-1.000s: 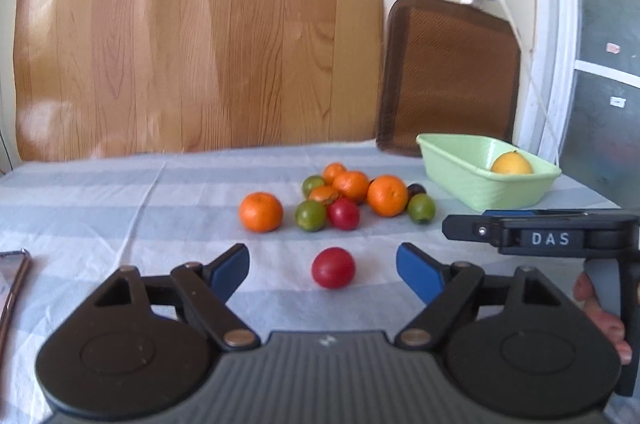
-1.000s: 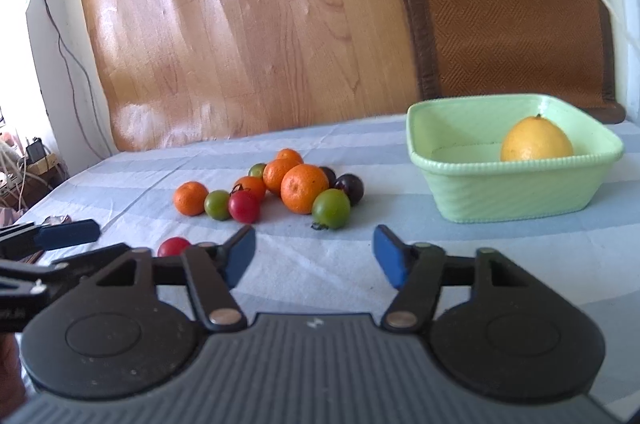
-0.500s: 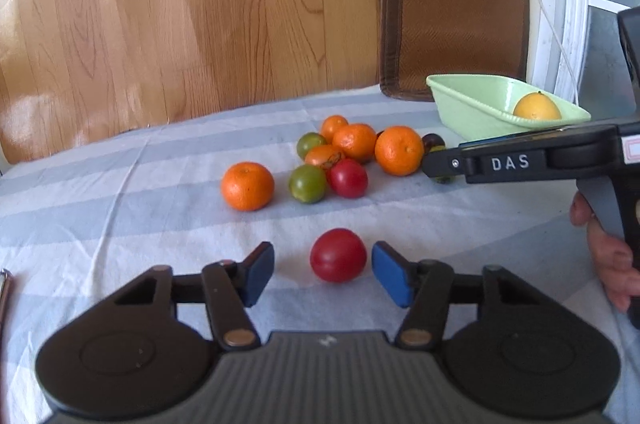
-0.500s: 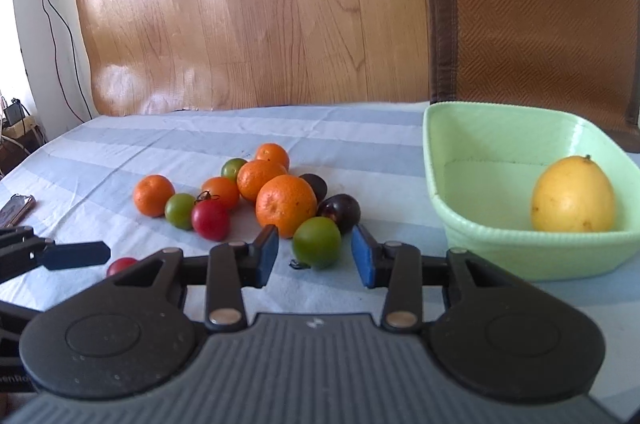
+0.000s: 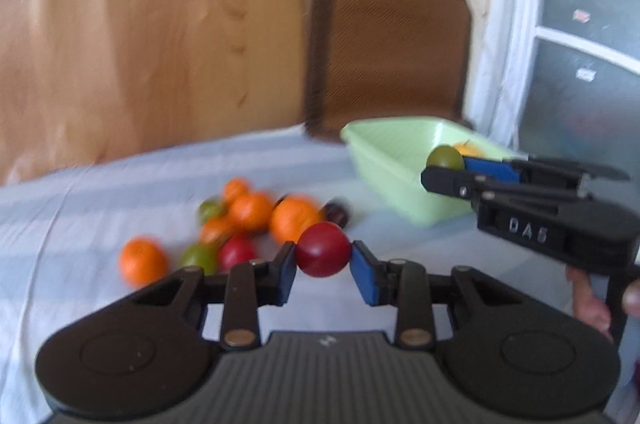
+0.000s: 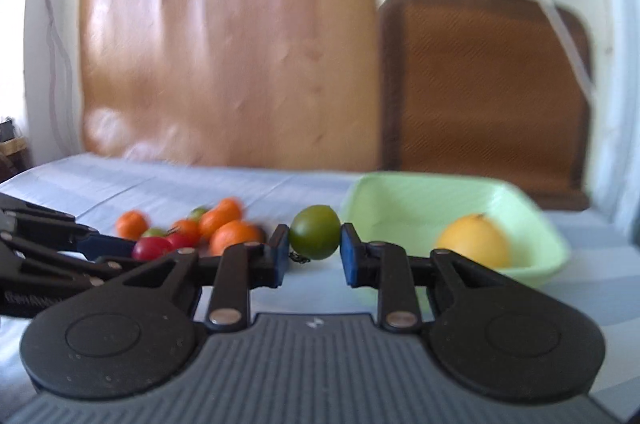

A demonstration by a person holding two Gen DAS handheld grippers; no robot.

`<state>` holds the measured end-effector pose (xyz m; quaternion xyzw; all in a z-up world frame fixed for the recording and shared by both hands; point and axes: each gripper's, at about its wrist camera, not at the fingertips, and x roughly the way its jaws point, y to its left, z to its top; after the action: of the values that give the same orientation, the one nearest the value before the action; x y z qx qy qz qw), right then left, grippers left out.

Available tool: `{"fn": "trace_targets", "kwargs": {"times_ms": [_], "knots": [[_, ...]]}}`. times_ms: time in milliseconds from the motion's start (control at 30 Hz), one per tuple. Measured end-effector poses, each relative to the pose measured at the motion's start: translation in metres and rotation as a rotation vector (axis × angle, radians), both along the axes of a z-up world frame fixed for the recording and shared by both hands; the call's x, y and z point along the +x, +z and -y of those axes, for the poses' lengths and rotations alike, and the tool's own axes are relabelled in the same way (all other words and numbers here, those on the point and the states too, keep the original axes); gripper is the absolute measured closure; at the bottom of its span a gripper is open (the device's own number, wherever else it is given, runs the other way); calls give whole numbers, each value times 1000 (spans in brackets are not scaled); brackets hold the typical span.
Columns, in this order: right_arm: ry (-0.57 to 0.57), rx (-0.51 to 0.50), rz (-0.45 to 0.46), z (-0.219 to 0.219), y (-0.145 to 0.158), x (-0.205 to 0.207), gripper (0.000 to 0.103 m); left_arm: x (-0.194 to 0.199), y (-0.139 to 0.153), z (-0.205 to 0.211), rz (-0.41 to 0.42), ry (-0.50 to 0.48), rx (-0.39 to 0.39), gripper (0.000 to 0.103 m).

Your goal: Organize fruits

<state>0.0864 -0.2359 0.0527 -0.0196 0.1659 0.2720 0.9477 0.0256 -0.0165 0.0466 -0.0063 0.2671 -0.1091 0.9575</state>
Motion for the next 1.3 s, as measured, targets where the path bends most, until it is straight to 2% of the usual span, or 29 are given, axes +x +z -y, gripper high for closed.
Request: {"fn": "trace_targets", "kwargs": {"times_ms": [67,167,233,333,467,533,600,667,733,833,933,1033,1133,1300], "knots": [[-72,4,36,17,0,8,73,18,9,16,31,-31,-15,73],[-131,15,38,34,-6,18,73,47,16,38,29,-75,-42,73],[-133,27,17,39,-11,23,73,68,19,53,19,-102,-50,73],[-128,-20,7,33,-14,27,73,93,19,68,-2,-124,-51,72],[-124,-24,-3,33,-15,26,72,116,4,77,-80,-129,-74,72],[-129,-29,-1,32,-15,26,69,120,-3,77,-100,-129,-86,70],[-138,-33,4,33,-16,25,56,118,-3,78,-87,-130,-83,63],[-138,-26,6,33,-15,25,55,113,1,75,-67,-126,-77,56],[-143,-21,16,34,-15,23,55,105,12,66,-34,-98,-74,56],[-159,5,42,39,-13,20,55,84,34,32,35,-32,-130,56],[-179,51,68,45,-10,17,55,56,50,-16,87,80,-169,56],[-179,88,88,47,-7,13,56,25,52,-62,113,207,-159,56],[-164,97,104,45,-6,9,56,-2,43,-99,98,298,-157,56],[-67,99,58,31,-3,3,57,-21,18,-126,32,356,-160,56]]}}
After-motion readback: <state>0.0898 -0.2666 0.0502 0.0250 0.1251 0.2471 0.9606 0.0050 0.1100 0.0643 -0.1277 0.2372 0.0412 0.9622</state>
